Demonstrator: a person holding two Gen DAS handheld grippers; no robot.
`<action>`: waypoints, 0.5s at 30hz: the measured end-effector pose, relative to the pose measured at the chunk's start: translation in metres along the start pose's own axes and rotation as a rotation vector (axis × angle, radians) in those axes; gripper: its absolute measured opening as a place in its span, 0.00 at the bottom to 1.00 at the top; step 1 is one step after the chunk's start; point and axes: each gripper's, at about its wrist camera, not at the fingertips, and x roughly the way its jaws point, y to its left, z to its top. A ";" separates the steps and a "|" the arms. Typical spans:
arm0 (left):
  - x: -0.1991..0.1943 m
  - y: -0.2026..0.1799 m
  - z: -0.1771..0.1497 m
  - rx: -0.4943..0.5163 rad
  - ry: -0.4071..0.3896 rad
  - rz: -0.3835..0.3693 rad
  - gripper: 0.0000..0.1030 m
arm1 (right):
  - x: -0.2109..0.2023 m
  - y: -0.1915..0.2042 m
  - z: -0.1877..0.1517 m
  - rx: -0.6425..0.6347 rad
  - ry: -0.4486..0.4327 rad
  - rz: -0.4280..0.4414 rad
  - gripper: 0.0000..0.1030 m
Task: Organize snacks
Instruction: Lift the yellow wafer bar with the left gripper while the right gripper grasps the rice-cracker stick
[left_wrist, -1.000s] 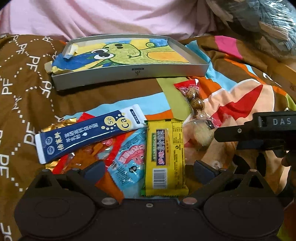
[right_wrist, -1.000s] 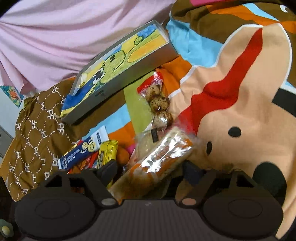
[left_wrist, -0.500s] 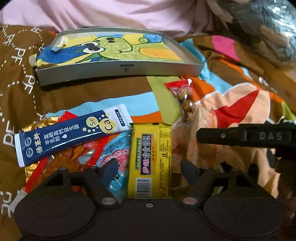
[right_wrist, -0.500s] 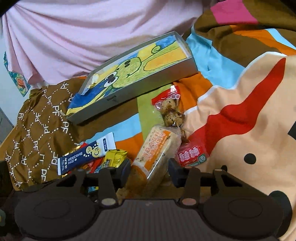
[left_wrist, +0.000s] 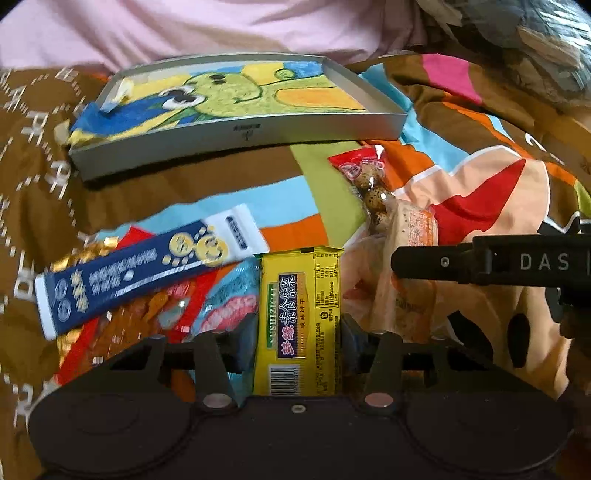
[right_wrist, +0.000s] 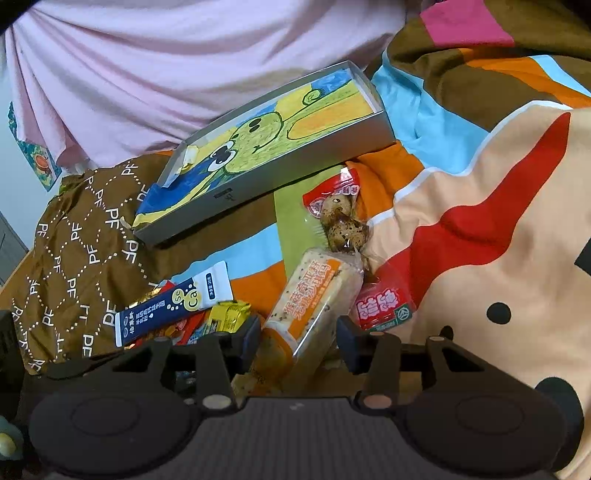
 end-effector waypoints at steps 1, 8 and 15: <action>-0.002 0.003 -0.002 -0.023 0.006 -0.001 0.48 | 0.000 0.000 0.000 -0.002 0.001 0.002 0.49; -0.028 0.026 -0.025 -0.191 0.014 0.007 0.48 | 0.005 0.006 -0.004 -0.031 0.046 0.049 0.49; -0.043 0.039 -0.045 -0.291 -0.005 0.009 0.48 | 0.014 0.011 -0.014 -0.013 0.140 0.111 0.57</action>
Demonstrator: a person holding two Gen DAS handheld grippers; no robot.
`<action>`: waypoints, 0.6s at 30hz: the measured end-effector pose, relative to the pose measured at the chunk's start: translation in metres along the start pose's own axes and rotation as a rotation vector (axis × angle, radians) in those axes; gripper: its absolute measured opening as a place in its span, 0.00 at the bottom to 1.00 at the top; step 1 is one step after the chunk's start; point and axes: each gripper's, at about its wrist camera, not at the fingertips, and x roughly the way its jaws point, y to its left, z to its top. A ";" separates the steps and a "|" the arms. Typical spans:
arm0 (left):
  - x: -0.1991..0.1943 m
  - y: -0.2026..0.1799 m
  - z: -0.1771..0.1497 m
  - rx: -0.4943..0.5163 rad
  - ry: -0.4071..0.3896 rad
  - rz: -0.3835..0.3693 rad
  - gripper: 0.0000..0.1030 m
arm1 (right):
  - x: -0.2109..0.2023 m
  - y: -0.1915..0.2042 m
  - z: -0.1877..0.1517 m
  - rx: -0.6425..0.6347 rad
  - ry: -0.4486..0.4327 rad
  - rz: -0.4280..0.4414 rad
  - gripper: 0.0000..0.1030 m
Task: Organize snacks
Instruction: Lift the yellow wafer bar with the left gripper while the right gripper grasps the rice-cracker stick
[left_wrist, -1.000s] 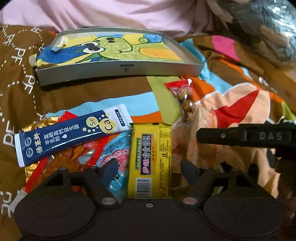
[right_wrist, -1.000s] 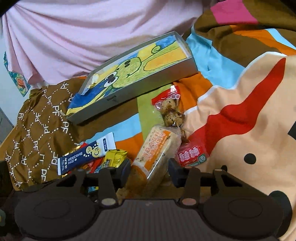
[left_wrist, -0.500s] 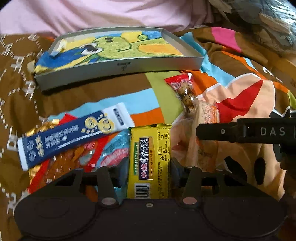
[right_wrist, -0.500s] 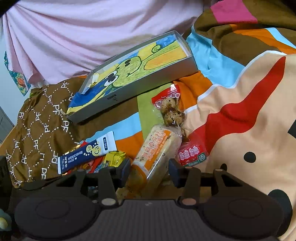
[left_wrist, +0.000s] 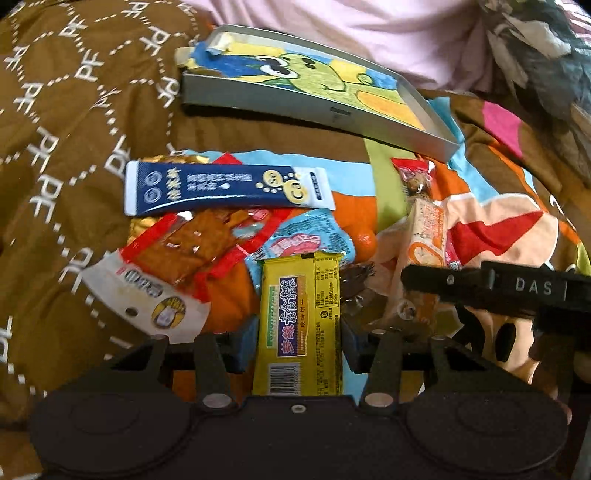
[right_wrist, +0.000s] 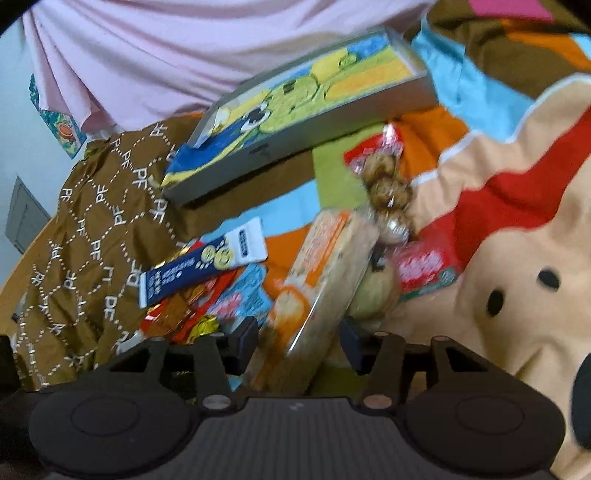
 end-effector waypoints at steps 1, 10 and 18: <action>0.000 0.001 -0.002 -0.004 -0.004 -0.002 0.48 | 0.002 -0.002 -0.001 0.019 0.018 0.016 0.58; -0.001 0.007 -0.006 -0.036 -0.033 -0.028 0.48 | 0.007 -0.019 -0.003 0.152 0.020 0.087 0.50; -0.003 0.008 -0.008 -0.049 -0.055 -0.039 0.47 | 0.006 0.002 -0.011 0.017 -0.003 0.076 0.44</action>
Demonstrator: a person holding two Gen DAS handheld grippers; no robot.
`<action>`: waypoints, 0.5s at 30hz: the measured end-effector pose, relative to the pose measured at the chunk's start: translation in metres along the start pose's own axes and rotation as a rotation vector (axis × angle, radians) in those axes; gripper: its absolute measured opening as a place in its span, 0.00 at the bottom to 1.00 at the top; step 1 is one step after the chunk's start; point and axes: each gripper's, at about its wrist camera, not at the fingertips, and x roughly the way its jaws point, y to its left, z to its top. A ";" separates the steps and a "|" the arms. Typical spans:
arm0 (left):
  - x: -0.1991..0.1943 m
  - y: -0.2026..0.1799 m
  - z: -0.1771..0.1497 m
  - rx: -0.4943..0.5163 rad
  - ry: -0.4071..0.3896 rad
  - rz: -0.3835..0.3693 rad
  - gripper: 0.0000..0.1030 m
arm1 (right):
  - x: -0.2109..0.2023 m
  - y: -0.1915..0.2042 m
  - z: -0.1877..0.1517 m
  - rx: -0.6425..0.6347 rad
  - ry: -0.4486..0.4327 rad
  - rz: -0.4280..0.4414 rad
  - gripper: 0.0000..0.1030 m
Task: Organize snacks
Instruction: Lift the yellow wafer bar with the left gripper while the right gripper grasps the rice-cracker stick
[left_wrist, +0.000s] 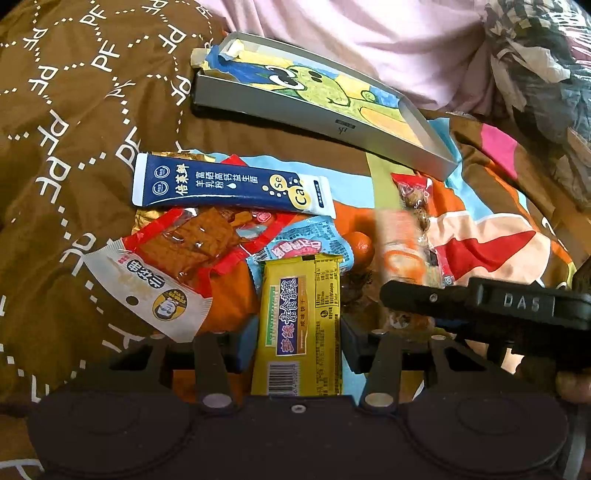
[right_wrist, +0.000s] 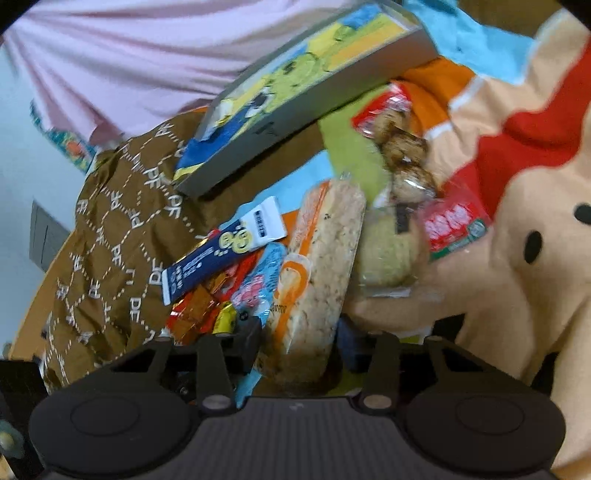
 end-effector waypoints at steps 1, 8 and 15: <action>0.000 0.000 0.000 -0.003 -0.003 -0.005 0.47 | -0.001 0.005 -0.001 -0.037 -0.005 -0.013 0.44; -0.007 -0.002 -0.004 -0.030 -0.024 -0.011 0.47 | -0.006 0.042 -0.013 -0.308 -0.029 -0.136 0.43; -0.020 -0.003 -0.010 -0.053 -0.069 0.016 0.47 | -0.004 0.090 -0.051 -0.762 -0.090 -0.323 0.42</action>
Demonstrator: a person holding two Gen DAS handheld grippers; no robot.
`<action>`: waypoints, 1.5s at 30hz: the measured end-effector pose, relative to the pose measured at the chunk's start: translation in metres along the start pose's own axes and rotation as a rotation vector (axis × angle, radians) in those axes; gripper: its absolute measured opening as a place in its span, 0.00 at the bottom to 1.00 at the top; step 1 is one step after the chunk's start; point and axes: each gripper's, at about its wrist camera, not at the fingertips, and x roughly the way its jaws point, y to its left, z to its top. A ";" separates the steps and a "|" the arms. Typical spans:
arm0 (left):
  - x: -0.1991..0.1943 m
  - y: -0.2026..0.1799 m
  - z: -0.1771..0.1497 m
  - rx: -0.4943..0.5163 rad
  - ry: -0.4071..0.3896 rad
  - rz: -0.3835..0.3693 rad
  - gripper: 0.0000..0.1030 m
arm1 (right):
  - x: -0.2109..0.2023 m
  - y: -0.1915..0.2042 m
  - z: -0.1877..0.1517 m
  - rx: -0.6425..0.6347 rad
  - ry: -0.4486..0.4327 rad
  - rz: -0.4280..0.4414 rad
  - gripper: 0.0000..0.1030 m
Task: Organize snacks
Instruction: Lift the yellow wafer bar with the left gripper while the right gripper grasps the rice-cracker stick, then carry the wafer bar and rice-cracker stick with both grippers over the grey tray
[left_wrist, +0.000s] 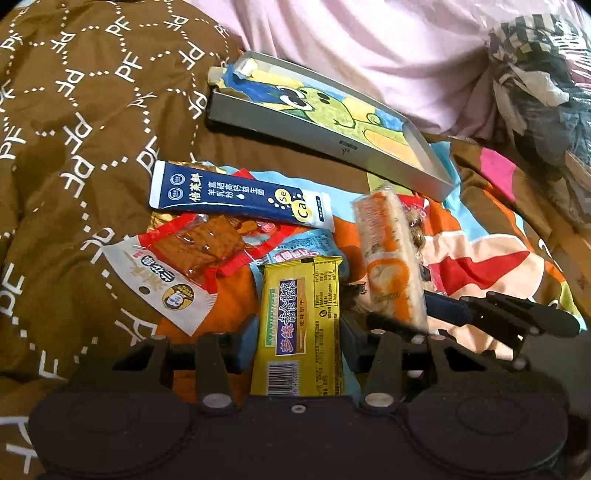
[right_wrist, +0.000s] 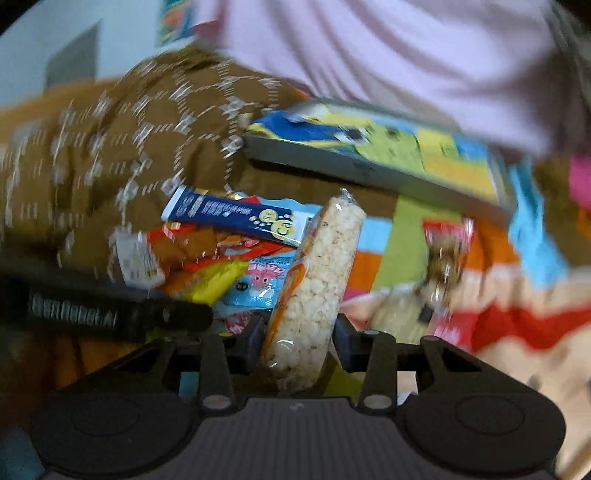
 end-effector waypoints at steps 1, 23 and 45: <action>-0.001 -0.001 0.001 -0.005 0.000 0.002 0.47 | -0.001 0.006 -0.001 -0.036 -0.005 -0.012 0.42; -0.019 -0.017 0.044 -0.079 -0.128 0.081 0.47 | -0.012 0.006 0.001 -0.299 -0.102 -0.198 0.33; 0.087 -0.083 0.191 -0.117 -0.282 0.074 0.47 | 0.050 -0.111 0.062 -0.088 -0.388 -0.395 0.33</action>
